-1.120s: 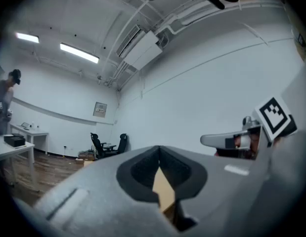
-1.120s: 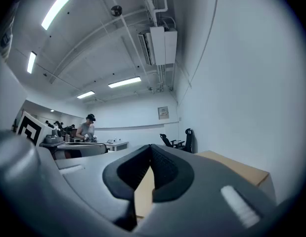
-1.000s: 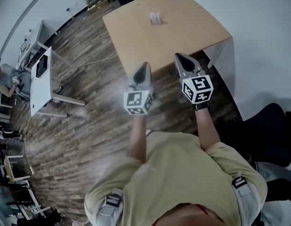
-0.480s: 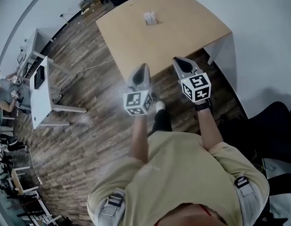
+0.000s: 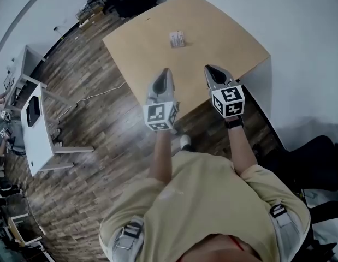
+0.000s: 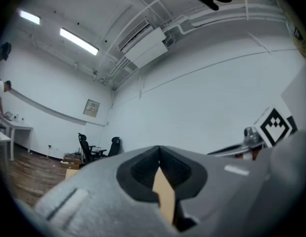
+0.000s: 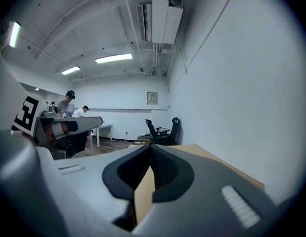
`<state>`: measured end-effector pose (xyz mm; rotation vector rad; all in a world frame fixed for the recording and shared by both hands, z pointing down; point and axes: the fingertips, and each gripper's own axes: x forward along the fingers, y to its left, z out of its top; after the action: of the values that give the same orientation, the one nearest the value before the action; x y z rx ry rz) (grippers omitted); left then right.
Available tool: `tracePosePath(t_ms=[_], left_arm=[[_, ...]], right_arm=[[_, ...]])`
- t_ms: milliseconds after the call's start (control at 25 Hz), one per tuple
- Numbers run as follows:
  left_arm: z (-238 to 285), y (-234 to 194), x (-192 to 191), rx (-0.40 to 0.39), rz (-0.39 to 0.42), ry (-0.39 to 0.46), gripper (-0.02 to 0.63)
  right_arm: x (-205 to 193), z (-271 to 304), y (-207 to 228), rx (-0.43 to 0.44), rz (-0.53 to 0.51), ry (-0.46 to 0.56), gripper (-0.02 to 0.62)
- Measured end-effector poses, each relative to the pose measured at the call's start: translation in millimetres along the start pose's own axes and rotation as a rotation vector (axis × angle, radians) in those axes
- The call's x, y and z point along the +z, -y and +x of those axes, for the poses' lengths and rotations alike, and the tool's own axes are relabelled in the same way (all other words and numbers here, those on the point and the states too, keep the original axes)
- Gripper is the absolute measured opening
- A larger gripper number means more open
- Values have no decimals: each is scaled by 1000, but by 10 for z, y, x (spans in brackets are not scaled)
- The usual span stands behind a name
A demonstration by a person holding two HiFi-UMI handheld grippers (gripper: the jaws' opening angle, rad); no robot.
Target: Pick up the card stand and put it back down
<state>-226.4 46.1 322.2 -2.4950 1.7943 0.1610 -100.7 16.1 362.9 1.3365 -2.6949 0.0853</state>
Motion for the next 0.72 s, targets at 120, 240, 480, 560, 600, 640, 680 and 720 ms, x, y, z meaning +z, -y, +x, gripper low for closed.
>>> tracePosePath(t_ms=[120, 240, 480, 560, 600, 640, 680, 720], left_arm=[[184, -328, -104, -44, 22, -39, 2], [318, -667, -252, -40, 24, -77, 2], [499, -1124, -649, -34, -44, -141, 3], [575, -1259, -778, 11, -41, -155, 3], [625, -1334, -844, 44, -37, -164, 3], [684, -1395, -910, 66, -39, -175, 3], [746, -1441, -977, 74, -51, -184, 3], [810, -1480, -1047, 76, -63, -192, 5]], right_arm=[[12, 416, -109, 2, 15, -12, 6], [-80, 770, -291, 45, 68, -45, 6], [-294, 1190, -416, 96, 62, -83, 6], [-333, 1289, -344, 88, 71, -95, 6], [-353, 1340, -298, 84, 79, -100, 6], [-378, 1397, -248, 81, 88, -102, 6], [-416, 1459, -196, 81, 99, -103, 6], [-466, 1527, -141, 82, 112, -103, 6]])
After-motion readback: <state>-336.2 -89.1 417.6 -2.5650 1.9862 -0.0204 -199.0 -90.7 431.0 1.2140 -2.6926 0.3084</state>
